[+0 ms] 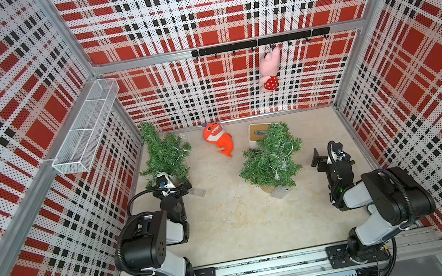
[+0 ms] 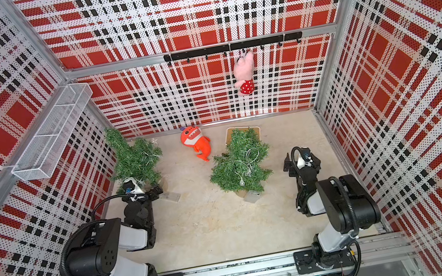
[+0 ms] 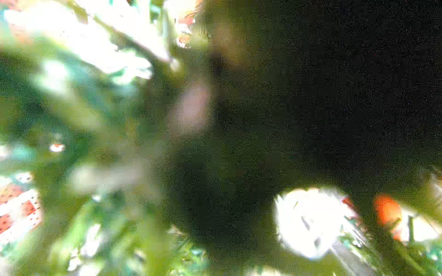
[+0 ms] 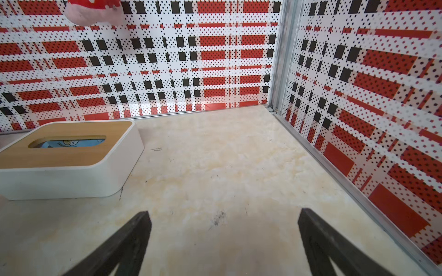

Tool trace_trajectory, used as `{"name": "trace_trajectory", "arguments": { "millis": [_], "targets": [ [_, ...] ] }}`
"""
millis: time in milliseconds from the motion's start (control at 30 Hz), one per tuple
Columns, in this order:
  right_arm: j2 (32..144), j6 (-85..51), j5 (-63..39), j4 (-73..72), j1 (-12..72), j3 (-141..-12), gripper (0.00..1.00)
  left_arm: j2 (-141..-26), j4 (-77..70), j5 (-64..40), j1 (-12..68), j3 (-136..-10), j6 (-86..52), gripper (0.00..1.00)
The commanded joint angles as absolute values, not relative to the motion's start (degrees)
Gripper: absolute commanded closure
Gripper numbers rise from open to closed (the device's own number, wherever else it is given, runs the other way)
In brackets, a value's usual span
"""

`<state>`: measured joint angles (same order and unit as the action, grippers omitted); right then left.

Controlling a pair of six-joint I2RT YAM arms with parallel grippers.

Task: Wrap string light around the christmas tree
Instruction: Reset both arms

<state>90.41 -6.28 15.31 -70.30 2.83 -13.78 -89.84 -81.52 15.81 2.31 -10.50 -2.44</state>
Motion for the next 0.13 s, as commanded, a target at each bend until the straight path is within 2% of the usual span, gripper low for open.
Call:
{"name": "trace_trajectory", "arguments": {
  "millis": [0, 100],
  "targets": [
    [90.0, -6.0, 16.1, -70.4, 2.5, -14.5, 0.00, -90.9, -82.9, 20.6, 4.2, -11.3, 0.2, 0.02],
    [90.1, -6.0, 16.5, -70.1, 2.4, -14.7, 0.00, -90.5, -80.3, 16.4, 2.2, -12.4, -1.1, 0.02]
  ]
}}
